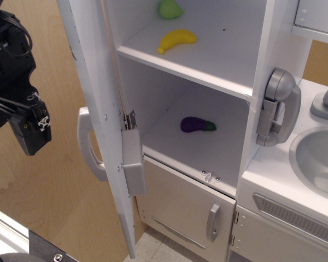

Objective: Close fridge

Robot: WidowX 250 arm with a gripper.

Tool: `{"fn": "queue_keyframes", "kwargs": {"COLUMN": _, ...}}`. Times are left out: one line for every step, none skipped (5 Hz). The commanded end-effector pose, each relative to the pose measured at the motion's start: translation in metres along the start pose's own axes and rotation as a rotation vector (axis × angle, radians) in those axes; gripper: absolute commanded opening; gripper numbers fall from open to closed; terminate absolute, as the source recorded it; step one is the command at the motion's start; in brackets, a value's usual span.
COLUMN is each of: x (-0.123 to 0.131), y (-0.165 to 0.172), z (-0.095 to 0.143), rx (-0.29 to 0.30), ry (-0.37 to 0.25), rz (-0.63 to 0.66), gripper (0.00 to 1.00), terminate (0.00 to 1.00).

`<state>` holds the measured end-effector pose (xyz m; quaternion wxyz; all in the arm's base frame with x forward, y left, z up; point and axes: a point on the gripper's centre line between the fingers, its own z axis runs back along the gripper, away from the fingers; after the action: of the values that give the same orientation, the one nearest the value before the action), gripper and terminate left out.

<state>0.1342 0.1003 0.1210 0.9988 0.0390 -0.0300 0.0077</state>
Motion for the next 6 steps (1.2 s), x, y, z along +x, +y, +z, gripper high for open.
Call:
{"fn": "queue_keyframes", "kwargs": {"x": 0.0, "y": 0.0, "z": 0.0, "rx": 0.0, "ry": 0.0, "rz": 0.0, "gripper": 1.0, "terminate": 0.0}}
{"fn": "queue_keyframes", "kwargs": {"x": 0.025, "y": 0.009, "z": 0.009, "rx": -0.022, "ry": -0.037, "rz": -0.004, "gripper": 1.0, "terminate": 0.0}}
{"fn": "queue_keyframes", "kwargs": {"x": 0.04, "y": 0.008, "z": 0.01, "rx": -0.002, "ry": -0.079, "rz": 0.015, "gripper": 1.0, "terminate": 0.0}}
{"fn": "queue_keyframes", "kwargs": {"x": 0.056, "y": 0.013, "z": 0.015, "rx": 0.017, "ry": -0.104, "rz": 0.017, "gripper": 1.0, "terminate": 0.0}}
{"fn": "queue_keyframes", "kwargs": {"x": 0.066, "y": 0.007, "z": 0.011, "rx": 0.035, "ry": -0.111, "rz": -0.01, "gripper": 1.0, "terminate": 0.0}}
{"fn": "queue_keyframes", "kwargs": {"x": 0.075, "y": -0.009, "z": 0.002, "rx": 0.034, "ry": -0.104, "rz": -0.026, "gripper": 1.0, "terminate": 0.0}}
